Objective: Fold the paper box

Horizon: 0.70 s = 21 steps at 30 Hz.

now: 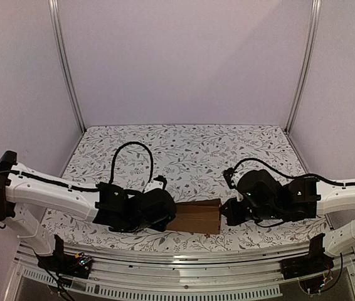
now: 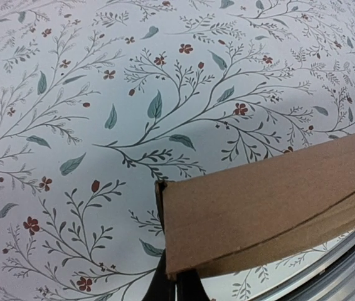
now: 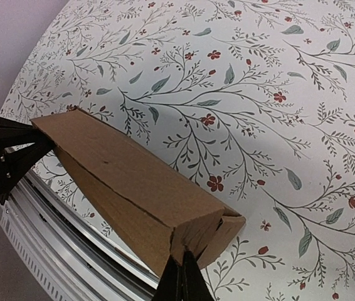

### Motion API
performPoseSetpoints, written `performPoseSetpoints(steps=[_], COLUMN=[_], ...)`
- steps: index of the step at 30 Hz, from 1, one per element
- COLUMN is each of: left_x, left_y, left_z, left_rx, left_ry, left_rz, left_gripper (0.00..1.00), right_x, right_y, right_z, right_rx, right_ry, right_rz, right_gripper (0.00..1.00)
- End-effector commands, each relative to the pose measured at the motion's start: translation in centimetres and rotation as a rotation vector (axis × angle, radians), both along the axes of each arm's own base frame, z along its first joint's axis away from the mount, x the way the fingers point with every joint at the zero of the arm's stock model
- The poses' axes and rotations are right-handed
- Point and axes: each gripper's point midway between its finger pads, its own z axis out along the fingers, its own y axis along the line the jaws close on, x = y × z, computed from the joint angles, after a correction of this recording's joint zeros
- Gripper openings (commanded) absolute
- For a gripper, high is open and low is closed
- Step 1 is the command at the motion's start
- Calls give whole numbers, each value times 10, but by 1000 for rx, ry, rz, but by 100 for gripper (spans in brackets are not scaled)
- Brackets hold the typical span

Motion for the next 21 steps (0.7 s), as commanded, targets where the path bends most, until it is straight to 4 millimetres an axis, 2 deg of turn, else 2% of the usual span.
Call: performPoseSetpoints(steps=[1,9,17,21], left_x=[-34,-34,-34,-34], left_y=[23,22,23,22], left_z=[-48,-47,-48,-48], left_rx=[197,205,207,209], left_ry=[137,128,128,129], left_rz=[-89,-89,-88,-87], left_gripper=[0,0,0,0], right_x=[3,4,5,5], right_y=[7,8,-3,-9], right_z=[10,2,-19,-21], right_rx=[96,87,13,-18], right_ry=[53,94,97,84], right_rz=[-42,-76,-99,-100], right_gripper=[0,0,0,0])
